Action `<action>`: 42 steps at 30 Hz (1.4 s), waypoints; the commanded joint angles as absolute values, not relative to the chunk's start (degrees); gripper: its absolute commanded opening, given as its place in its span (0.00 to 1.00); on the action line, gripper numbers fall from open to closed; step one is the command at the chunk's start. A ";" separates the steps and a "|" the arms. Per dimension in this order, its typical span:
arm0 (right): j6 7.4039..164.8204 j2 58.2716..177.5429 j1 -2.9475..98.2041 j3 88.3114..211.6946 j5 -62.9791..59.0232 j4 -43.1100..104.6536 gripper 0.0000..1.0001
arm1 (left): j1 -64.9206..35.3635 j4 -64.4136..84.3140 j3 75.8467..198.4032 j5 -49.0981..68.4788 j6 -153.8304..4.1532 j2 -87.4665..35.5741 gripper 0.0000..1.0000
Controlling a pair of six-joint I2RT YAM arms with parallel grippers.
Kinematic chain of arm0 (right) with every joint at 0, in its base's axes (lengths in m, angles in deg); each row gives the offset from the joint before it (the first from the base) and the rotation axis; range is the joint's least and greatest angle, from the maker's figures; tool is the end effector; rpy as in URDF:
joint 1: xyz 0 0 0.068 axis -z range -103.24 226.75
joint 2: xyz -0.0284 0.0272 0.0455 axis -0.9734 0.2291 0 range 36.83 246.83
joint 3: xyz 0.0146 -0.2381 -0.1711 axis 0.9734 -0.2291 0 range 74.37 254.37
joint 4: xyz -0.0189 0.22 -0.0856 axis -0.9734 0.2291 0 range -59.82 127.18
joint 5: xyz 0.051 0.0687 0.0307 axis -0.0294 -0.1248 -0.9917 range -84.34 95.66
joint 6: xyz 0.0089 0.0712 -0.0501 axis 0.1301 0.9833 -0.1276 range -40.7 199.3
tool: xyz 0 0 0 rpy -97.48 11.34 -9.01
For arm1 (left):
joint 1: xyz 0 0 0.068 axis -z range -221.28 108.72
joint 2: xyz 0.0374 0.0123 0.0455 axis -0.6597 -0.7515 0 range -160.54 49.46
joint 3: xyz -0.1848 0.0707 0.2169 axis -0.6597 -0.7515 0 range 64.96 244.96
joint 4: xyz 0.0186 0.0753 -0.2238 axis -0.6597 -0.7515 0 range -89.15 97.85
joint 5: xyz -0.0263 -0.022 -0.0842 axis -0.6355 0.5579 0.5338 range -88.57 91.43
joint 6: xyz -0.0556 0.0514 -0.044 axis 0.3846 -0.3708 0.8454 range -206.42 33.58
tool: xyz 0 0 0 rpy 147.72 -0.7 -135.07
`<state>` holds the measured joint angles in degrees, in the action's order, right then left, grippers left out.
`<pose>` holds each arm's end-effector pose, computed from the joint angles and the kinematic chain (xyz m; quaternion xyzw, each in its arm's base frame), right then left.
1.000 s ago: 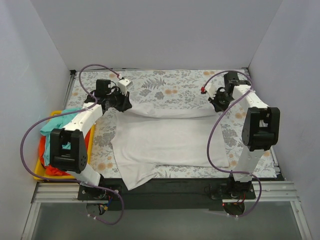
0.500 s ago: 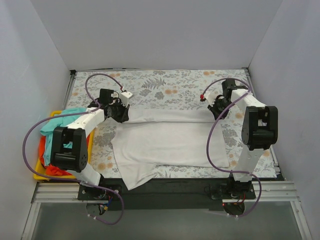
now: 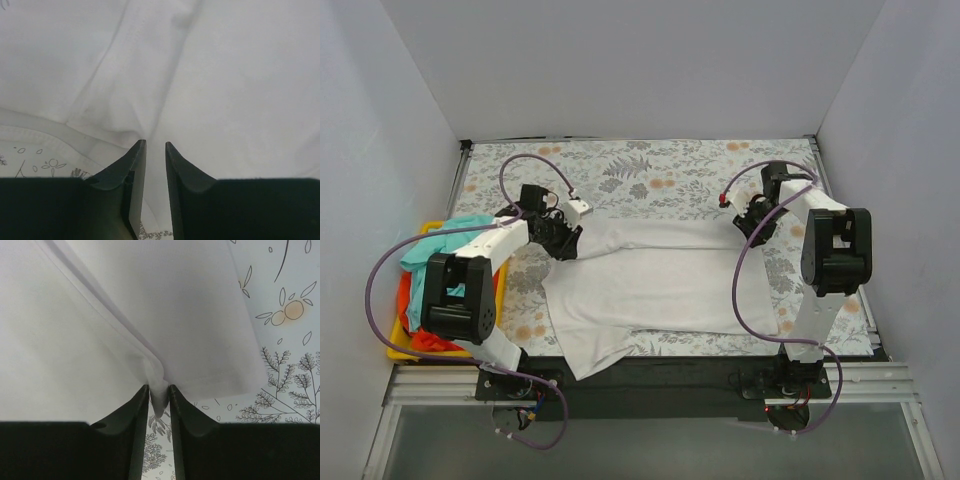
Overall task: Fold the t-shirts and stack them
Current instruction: Fold the tshirt
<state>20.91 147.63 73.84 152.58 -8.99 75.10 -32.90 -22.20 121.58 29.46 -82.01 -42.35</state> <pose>0.3684 0.0384 0.1676 -0.5146 0.8411 0.0620 0.1545 0.2934 -0.0800 0.1925 0.0847 0.9453 -0.2583 0.1805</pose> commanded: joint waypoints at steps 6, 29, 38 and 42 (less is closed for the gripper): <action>20.67 143.79 73.77 156.71 -9.36 76.93 0.46 | -32.58 -35.40 131.57 42.21 -89.86 -42.28 0.31; 34.30 153.81 76.23 167.18 -12.89 85.63 0.47 | -23.88 -29.42 154.60 31.92 -72.70 -67.96 0.44; 35.35 154.16 78.16 166.74 -13.14 87.04 0.51 | -22.30 -34.94 153.37 37.81 -76.48 -67.00 0.34; 35.18 154.60 78.60 168.14 -13.15 87.92 0.51 | -21.07 -41.10 153.64 43.26 -78.59 -64.99 0.13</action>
